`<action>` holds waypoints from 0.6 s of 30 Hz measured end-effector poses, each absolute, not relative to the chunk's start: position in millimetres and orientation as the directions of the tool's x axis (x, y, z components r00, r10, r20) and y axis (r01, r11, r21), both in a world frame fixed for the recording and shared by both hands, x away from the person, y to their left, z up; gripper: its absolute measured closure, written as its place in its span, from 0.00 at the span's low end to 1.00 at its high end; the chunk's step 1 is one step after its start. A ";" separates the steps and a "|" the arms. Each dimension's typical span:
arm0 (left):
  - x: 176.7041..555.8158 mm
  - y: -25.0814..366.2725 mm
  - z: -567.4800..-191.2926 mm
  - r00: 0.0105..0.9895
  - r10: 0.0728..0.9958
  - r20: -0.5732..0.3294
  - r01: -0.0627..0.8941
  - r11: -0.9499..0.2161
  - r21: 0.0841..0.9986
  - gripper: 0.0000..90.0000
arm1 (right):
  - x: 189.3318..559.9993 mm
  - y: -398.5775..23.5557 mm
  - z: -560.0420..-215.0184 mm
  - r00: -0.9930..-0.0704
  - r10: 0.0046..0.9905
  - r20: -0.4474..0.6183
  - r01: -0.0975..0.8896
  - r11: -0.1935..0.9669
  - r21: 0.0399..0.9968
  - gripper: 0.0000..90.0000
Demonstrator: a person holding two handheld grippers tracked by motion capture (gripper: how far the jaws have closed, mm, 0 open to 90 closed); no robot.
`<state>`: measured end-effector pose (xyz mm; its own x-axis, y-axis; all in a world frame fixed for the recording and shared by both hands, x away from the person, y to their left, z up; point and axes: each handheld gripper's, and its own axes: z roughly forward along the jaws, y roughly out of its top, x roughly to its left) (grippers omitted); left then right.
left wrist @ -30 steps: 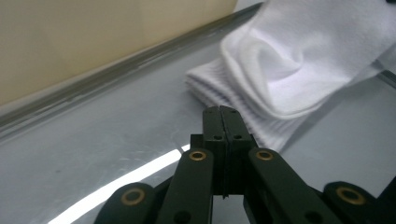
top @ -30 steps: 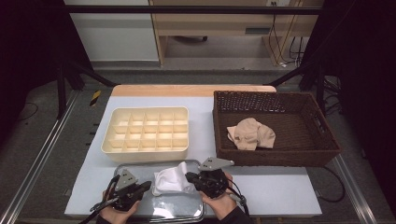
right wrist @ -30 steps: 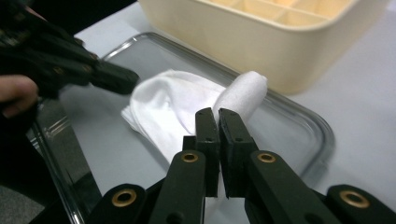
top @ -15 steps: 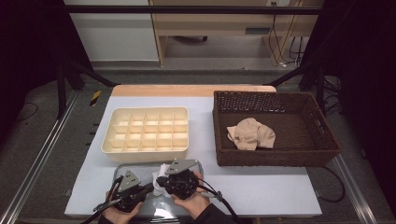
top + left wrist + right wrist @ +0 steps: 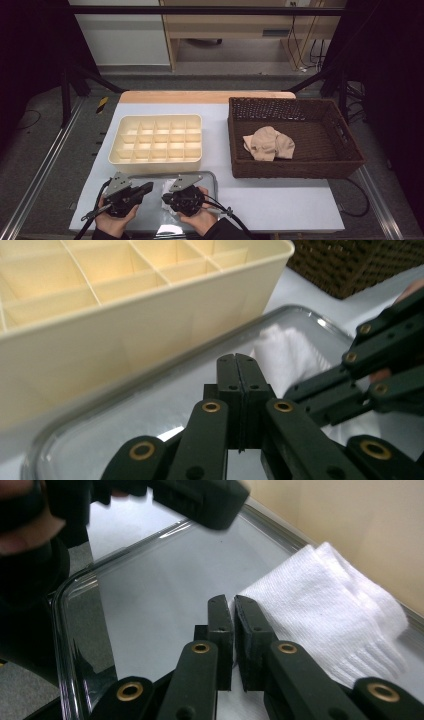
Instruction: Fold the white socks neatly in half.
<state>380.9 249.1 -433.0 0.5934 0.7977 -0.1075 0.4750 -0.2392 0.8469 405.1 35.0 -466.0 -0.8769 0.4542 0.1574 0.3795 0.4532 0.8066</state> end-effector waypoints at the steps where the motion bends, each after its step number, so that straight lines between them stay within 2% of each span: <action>1: 382.5 247.2 -430.1 0.606 0.789 -0.104 0.463 -0.244 0.852 0.97 | 404.9 35.1 -466.1 -0.877 0.454 0.157 0.379 0.453 0.807 0.96; 9: 394.7 219.5 -434.1 0.660 0.749 -0.054 0.443 -0.330 0.834 0.85 | 402.8 36.0 -466.8 -0.881 0.451 0.144 0.366 0.455 0.812 0.96; 14: 402.9 212.1 -441.8 0.653 0.757 -0.022 0.463 -0.377 0.802 0.76 | 401.9 35.8 -466.5 -0.885 0.443 0.143 0.361 0.459 0.812 0.96; 18: 404.8 212.6 -449.9 0.636 0.772 0.001 0.489 -0.404 0.773 0.75 | 400.5 34.2 -465.8 -0.888 0.434 0.153 0.367 0.465 0.806 0.95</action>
